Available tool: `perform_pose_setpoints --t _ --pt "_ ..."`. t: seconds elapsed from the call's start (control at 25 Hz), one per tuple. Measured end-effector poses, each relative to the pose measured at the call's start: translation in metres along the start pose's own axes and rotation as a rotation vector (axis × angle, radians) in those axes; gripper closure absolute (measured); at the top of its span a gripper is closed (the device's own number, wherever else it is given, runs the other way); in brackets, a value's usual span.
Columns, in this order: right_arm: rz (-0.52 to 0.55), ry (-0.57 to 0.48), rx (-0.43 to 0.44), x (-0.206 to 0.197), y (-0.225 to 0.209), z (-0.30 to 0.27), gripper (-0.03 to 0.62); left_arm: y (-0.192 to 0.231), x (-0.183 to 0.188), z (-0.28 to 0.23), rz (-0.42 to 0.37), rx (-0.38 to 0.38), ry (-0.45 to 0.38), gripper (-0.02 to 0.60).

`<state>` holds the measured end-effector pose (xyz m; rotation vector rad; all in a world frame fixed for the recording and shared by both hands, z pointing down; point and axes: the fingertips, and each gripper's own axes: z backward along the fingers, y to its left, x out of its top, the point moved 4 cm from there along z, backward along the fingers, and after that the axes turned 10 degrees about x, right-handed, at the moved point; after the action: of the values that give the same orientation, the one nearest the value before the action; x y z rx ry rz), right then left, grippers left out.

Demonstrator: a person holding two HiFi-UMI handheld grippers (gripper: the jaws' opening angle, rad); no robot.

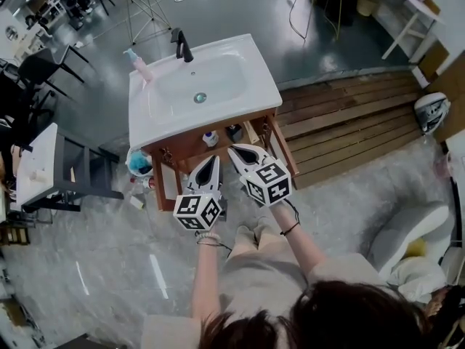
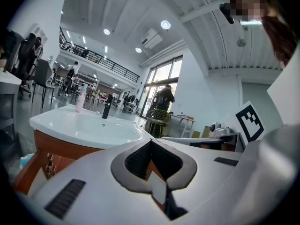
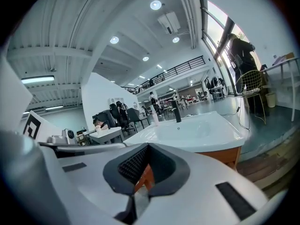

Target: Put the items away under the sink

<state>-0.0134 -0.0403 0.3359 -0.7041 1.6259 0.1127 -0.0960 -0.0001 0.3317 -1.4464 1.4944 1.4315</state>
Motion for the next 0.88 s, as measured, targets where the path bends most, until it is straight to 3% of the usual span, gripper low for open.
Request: perform_pose_setpoints --t 0.44,0.88 --pt "-0.006 -0.012 -0.003 0.006 -0.004 0.008 0.577 -0.012 -0.002 0.001 -0.033 -0.024 0.017 0.581" --pt "0.004 -0.038 0.031 0.019 -0.009 0.013 0.577 -0.014 0.010 0.001 -0.020 -0.002 -0.033 0.581"
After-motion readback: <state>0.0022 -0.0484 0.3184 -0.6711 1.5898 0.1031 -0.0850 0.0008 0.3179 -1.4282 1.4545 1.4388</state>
